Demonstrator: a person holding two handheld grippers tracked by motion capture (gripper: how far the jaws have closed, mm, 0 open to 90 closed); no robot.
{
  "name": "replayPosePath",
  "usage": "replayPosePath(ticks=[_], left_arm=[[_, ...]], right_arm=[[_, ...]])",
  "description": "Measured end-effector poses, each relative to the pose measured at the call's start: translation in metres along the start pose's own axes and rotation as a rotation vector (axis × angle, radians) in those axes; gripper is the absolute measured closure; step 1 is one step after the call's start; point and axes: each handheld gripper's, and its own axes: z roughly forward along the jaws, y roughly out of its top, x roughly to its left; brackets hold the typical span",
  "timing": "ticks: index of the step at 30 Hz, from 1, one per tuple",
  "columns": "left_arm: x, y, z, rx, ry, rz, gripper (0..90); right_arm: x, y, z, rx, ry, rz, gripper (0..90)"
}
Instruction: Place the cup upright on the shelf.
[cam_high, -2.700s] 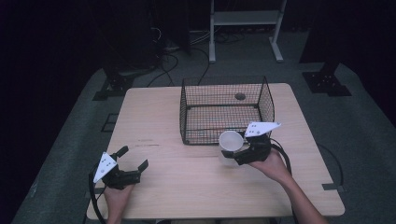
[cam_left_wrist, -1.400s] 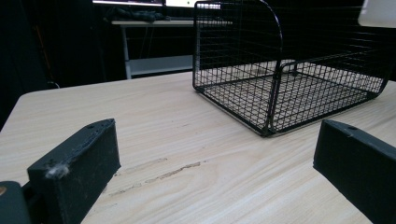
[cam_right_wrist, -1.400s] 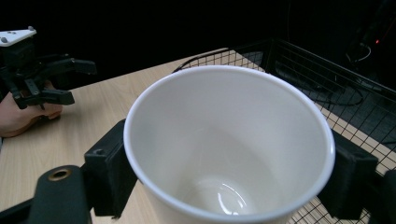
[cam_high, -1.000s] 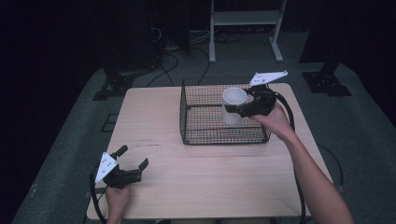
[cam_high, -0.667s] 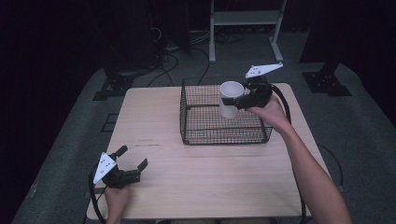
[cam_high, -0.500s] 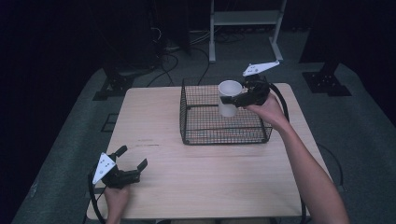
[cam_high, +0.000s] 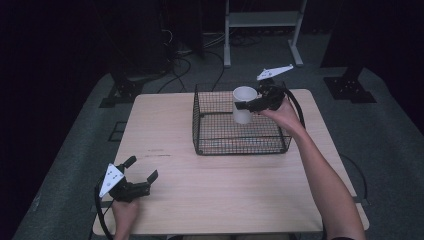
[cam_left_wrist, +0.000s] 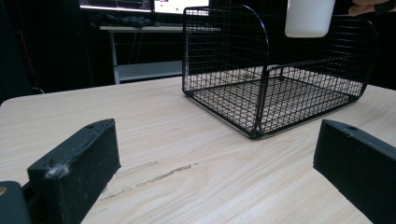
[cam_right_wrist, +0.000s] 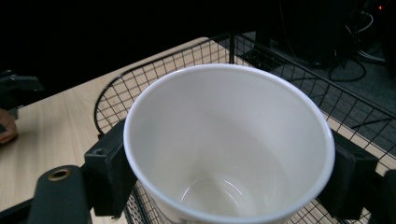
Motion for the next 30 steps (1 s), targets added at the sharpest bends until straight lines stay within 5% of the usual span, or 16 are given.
replayPosePath(ticks=[30], left_arm=[[0.0,0.0,-0.001,-0.008,-0.005,0.0,0.0]], right_arm=[[-0.021,-0.008,0.059,0.088,0.047,0.041,18.9]])
